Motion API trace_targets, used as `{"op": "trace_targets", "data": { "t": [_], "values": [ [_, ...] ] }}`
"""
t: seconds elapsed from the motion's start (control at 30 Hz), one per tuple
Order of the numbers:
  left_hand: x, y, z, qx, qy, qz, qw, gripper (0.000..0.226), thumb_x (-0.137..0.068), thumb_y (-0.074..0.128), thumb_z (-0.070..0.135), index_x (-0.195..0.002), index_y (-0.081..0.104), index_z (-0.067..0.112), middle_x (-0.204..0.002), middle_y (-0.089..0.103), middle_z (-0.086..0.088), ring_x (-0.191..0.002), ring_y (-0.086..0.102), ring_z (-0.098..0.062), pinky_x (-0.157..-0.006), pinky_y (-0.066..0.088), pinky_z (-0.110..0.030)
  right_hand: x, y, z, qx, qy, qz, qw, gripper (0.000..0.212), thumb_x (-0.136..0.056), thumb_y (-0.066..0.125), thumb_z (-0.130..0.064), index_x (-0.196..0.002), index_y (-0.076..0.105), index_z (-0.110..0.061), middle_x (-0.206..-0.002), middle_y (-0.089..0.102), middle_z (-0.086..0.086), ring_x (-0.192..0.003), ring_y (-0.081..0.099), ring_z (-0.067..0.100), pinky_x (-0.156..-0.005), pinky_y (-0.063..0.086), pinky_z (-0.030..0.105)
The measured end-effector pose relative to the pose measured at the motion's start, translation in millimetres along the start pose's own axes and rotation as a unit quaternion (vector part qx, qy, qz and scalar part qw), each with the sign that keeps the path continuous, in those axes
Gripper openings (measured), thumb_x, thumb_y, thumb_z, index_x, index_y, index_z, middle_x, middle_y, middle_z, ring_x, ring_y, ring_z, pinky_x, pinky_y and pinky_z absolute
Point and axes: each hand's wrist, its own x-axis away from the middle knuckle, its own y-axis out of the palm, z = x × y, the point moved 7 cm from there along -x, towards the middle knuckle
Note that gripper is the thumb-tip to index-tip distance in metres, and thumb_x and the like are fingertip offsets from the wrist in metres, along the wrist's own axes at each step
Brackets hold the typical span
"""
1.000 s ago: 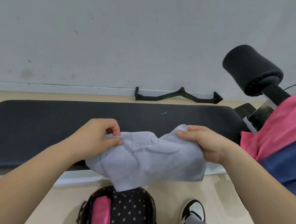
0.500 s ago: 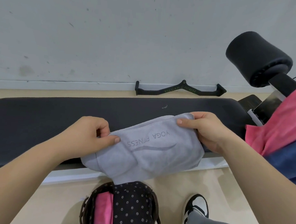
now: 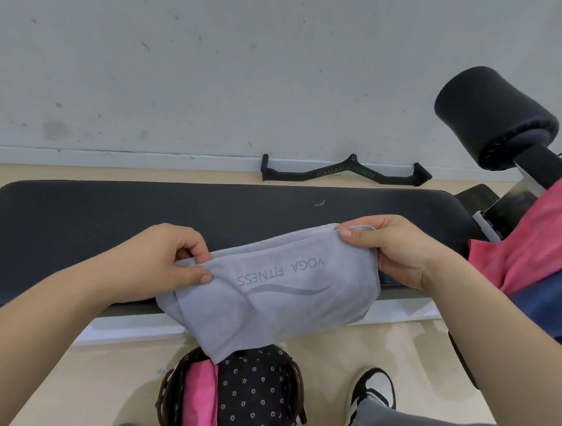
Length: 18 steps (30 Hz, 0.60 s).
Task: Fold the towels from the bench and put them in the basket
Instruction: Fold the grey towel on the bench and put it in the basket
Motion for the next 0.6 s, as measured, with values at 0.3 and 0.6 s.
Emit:
{"op": "trace_targets", "data": {
  "t": [0.3, 0.6],
  "values": [
    [11.0, -10.3, -5.3, -0.016, -0.023, -0.043, 0.999, 0.025, -0.082, 0.082, 0.045, -0.069, 0.071, 0.027, -0.069, 0.068, 0.006, -0.057, 0.054, -0.005, -0.058, 0.048, -0.025, 7.5, -13.0, 0.1, 0.076, -0.040, 0.048, 0.995, 0.031, -0.070, 0.090, -0.013, -0.095, 0.080, 0.001, -0.099, 0.079, 0.016, -0.095, 0.077, 0.032, -0.080, 0.062, 0.043],
    [23.7, -27.7, -19.3, 0.050, -0.065, -0.025, 0.996, 0.016, -0.083, 0.083, 0.038, -0.076, 0.075, 0.027, -0.082, 0.076, 0.001, -0.081, 0.072, -0.026, -0.082, 0.061, -0.050, 12.1, -21.6, 3.9, 0.106, -0.071, 0.019, 0.992, 0.033, -0.069, 0.086, -0.019, -0.094, 0.080, 0.001, -0.098, 0.077, 0.022, -0.090, 0.071, 0.032, -0.087, 0.058, 0.041]
  ]
}}
